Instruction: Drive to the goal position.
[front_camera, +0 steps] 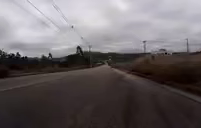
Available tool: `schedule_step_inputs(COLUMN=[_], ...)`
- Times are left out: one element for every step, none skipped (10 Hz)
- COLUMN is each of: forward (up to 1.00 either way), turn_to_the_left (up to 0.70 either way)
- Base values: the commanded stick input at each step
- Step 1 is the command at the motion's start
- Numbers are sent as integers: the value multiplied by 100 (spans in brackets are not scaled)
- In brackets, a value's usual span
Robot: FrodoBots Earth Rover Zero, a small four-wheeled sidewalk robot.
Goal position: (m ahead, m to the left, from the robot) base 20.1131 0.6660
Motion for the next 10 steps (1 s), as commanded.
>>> schedule_step_inputs(forward=[70,70,70,70,70,70,70,70,70,70], turn_to_the_left=[0,0,0,14,7,0,0,0,0,0])
